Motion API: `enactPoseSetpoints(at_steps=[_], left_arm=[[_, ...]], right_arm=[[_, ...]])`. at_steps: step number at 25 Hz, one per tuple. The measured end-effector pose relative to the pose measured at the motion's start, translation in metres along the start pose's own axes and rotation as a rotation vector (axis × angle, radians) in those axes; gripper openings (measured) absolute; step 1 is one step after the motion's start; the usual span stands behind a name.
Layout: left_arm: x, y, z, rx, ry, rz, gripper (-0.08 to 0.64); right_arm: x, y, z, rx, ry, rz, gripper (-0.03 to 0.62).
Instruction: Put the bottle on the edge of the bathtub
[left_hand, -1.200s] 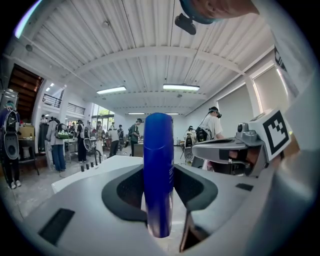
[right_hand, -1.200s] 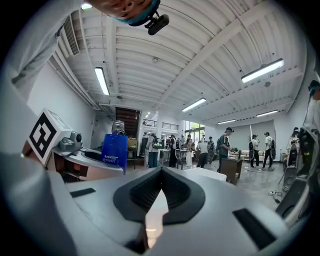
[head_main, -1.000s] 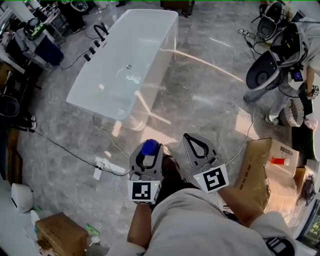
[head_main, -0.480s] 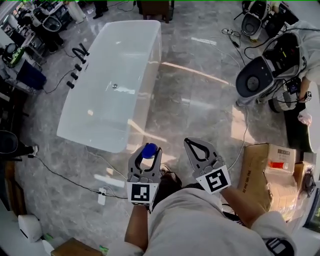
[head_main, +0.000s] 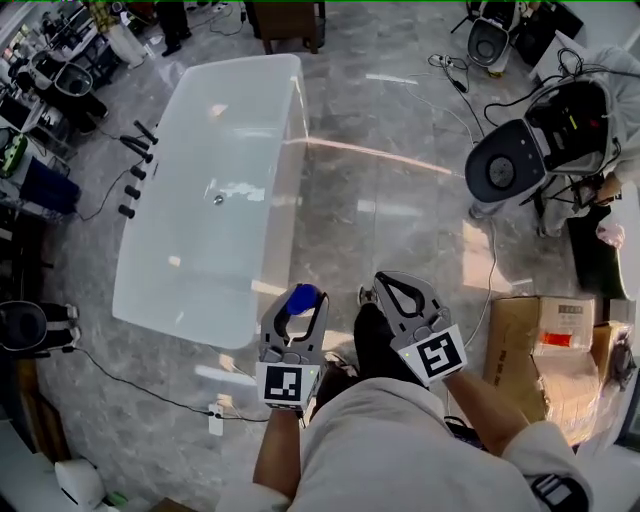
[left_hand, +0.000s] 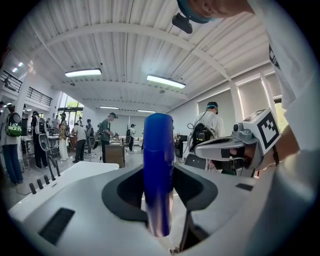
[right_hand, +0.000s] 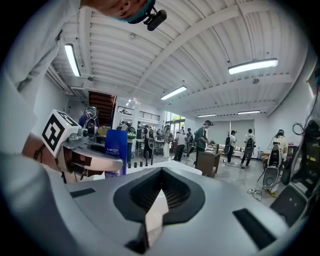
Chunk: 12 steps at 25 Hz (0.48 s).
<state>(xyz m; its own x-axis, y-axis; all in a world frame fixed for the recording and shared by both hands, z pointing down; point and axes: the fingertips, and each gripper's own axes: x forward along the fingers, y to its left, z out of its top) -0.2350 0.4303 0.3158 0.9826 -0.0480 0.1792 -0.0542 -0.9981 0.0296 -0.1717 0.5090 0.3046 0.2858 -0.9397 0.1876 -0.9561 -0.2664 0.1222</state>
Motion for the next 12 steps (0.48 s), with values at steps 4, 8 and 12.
enactPoseSetpoints(at_steps=[4,8,12], left_arm=[[0.060,0.019,0.011,0.000,-0.011,0.010,0.173],[0.119,0.048,0.012,0.015,0.030,0.044,0.173],[0.167,0.059,0.020,0.006,0.031,0.080,0.173]], right_arm=[[0.045,-0.050,0.000,-0.029,-0.026,0.032,0.006],[0.095,-0.098,0.000,-0.072,-0.022,0.082,0.006],[0.124,-0.145,-0.004,-0.077,-0.006,0.126,0.006]])
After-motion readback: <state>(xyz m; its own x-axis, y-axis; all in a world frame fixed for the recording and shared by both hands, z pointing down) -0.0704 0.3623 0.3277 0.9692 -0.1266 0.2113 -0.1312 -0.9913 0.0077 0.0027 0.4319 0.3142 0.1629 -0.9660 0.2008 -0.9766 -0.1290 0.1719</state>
